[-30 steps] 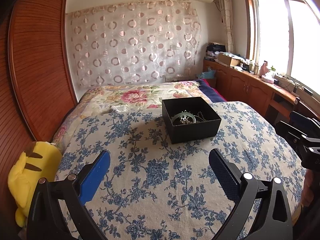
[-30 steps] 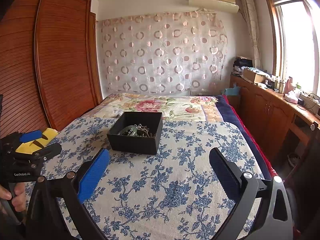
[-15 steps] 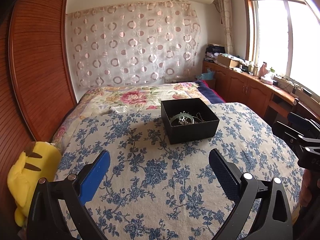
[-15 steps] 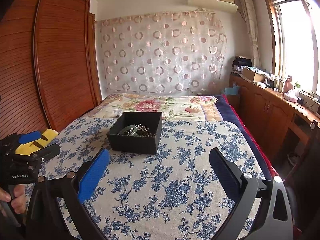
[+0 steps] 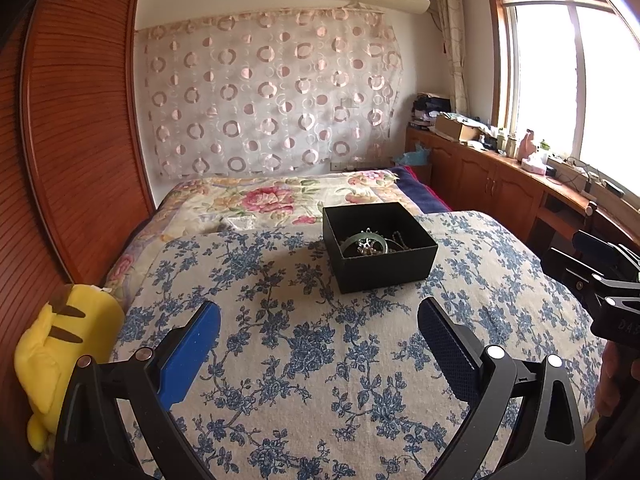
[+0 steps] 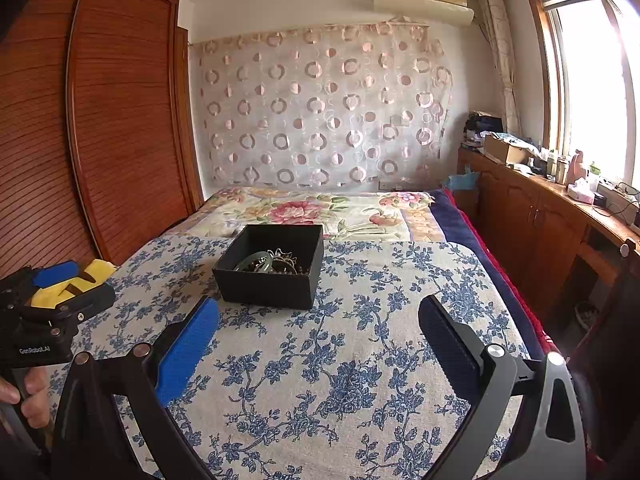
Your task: Organize jewelry
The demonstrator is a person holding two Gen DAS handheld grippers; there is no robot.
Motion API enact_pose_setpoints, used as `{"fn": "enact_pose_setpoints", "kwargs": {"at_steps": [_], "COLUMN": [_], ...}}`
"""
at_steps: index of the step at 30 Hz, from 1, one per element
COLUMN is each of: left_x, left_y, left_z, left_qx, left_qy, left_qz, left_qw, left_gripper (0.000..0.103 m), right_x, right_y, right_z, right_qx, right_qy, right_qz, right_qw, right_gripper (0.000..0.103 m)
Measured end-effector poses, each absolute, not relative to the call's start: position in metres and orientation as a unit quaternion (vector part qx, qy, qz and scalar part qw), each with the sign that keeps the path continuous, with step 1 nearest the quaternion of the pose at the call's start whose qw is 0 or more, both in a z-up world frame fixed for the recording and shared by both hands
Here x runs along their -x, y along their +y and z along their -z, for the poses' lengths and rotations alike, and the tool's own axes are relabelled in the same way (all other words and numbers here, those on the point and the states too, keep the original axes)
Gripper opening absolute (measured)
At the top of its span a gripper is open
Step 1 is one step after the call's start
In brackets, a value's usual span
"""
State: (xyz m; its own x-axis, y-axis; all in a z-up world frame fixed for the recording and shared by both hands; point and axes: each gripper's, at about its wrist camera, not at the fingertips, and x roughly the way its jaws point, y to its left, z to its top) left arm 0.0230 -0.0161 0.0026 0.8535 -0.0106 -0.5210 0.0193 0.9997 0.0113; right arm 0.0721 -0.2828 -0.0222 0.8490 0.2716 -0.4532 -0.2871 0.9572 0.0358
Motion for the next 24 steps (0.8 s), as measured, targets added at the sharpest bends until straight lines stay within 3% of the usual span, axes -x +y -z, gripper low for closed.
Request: {"fn": "enact_pose_setpoints", "kwargs": {"at_steps": [24], "left_x": [-0.0218], "left_y": [-0.0155], "left_z": [-0.0040], "left_qx": [-0.009], "left_qy": [0.268], "left_qz": [0.010], "left_qw": [0.963], "left_gripper": [0.095], "right_x": [-0.0719], "right_y": [-0.2831], "right_z": [0.0184], "right_qx": [0.015], "right_qy": [0.231], "right_qz": [-0.145], "right_qw": [0.962], "right_gripper": [0.101]}}
